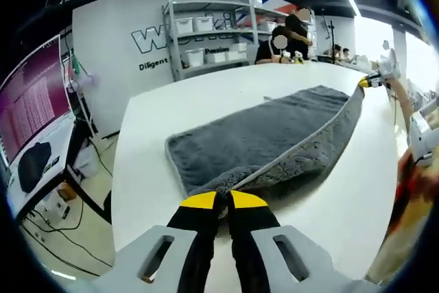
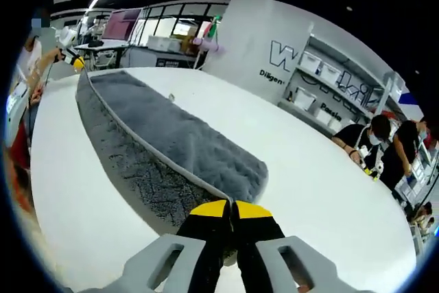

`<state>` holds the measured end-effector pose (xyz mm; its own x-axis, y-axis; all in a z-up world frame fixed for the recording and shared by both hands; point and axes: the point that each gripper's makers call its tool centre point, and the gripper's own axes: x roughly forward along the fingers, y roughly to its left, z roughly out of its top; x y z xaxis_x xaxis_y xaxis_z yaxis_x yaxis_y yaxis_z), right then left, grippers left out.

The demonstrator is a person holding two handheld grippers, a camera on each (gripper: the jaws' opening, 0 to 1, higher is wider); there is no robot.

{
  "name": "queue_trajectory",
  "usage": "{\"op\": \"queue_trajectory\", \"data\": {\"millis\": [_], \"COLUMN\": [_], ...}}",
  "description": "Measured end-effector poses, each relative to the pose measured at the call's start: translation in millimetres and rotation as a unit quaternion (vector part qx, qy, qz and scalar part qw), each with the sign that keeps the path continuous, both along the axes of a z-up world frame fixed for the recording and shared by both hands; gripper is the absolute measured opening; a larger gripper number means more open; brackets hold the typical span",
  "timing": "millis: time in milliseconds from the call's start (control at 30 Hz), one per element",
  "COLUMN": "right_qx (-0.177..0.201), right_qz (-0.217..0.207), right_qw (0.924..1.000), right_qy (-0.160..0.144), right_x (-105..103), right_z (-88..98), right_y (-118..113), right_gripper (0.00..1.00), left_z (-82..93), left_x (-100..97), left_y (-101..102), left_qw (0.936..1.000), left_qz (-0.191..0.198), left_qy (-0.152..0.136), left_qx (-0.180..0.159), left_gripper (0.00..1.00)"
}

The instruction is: Fold the towel on the table until its edges align and the towel forms a compact rectangular stack.

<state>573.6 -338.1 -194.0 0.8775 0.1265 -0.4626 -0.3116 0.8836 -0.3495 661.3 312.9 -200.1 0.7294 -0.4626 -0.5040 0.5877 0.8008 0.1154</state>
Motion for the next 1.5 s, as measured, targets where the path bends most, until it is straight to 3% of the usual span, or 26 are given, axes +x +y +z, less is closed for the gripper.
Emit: {"op": "queue_trajectory", "data": {"millis": [833,1300,1500], "right_qx": [-0.001,-0.030,-0.055], "right_qz": [-0.029,-0.047,-0.042], "right_qw": [0.9980,0.9937,0.9928], "right_qy": [-0.056,-0.097,-0.098], "right_x": [38,60,69], "right_z": [19.1,38.0,44.9], "right_y": [-2,-1,3], "right_gripper": [0.00,0.00,0.00], "left_z": [14.5,19.0,21.3], "left_x": [35.0,56.3,63.2], "left_y": [2,0,2], "left_qw": [0.9983,0.9979,0.9979], "left_qz": [0.017,0.023,0.026], "left_qy": [-0.041,-0.052,-0.051], "left_qx": [-0.038,-0.032,-0.030], "left_gripper": [0.04,0.03,0.03]}}
